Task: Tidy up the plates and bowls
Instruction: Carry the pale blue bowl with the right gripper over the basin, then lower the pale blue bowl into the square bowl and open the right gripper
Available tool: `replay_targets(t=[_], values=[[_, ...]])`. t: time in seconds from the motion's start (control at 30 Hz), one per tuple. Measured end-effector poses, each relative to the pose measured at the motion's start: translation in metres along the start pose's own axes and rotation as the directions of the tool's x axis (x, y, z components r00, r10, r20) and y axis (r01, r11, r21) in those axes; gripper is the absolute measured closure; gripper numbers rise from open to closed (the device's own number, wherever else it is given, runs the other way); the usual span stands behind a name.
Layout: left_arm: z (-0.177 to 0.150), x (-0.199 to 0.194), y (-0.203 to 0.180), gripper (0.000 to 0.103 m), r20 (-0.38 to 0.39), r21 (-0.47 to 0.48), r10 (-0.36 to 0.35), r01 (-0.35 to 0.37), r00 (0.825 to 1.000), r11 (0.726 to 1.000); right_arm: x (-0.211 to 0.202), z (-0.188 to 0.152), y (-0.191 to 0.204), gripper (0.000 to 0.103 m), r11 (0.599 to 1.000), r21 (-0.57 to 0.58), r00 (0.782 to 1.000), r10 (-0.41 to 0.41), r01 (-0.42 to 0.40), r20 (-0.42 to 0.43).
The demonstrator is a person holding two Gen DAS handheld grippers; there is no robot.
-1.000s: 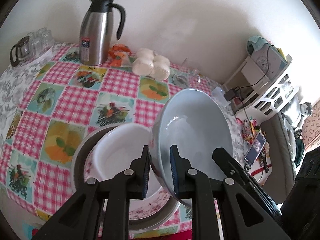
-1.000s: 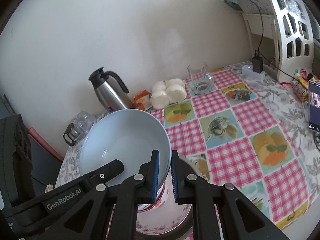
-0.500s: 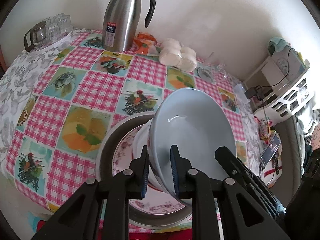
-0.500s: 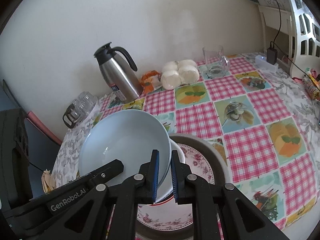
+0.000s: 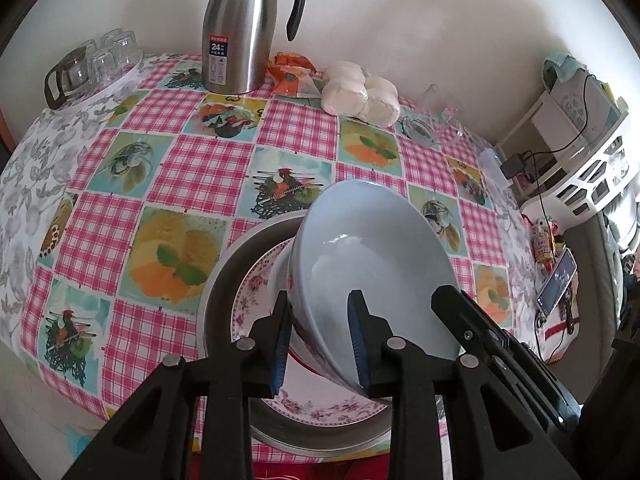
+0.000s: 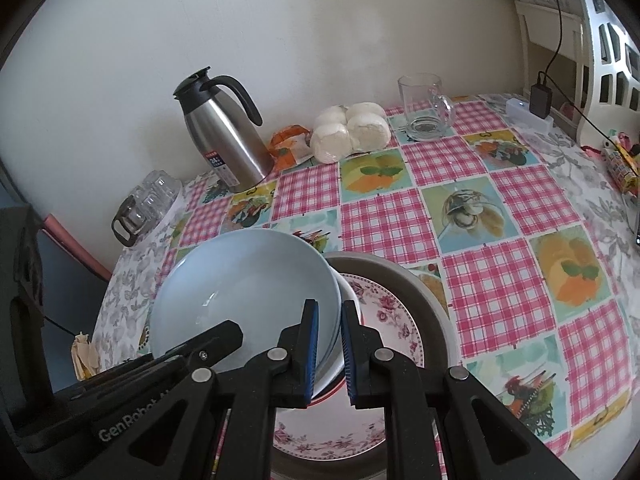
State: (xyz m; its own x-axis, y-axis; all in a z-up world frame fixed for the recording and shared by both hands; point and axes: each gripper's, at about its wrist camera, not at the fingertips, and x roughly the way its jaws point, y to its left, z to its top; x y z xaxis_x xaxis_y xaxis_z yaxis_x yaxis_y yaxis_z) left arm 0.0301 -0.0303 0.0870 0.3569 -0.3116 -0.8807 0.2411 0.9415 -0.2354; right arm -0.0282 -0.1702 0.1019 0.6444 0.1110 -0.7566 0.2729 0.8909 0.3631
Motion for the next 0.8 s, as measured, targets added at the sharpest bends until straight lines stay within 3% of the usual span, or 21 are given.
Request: replay_targets(t=[0.37,0.57,0.8], values=[[-0.001,0.004,-0.004,0.069,-0.017,0.010,0.009,-0.009,1.000,1.000,0.005,0.000,-0.006,0.089,1.000,0.015,1.000,0.000,0.000,-0.018],[-0.001,-0.003,-0.004,0.056,0.009,0.014,0.042,-0.042,0.999,0.999,0.006,0.000,-0.005,0.089,1.000,0.011,1.000,-0.005,0.006,-0.019],[0.000,-0.013,-0.001,0.056,0.040,0.006,0.031,-0.032,0.999,0.999,0.007,0.000,-0.007,0.089,1.000,0.014,1.000,-0.010,0.010,-0.022]])
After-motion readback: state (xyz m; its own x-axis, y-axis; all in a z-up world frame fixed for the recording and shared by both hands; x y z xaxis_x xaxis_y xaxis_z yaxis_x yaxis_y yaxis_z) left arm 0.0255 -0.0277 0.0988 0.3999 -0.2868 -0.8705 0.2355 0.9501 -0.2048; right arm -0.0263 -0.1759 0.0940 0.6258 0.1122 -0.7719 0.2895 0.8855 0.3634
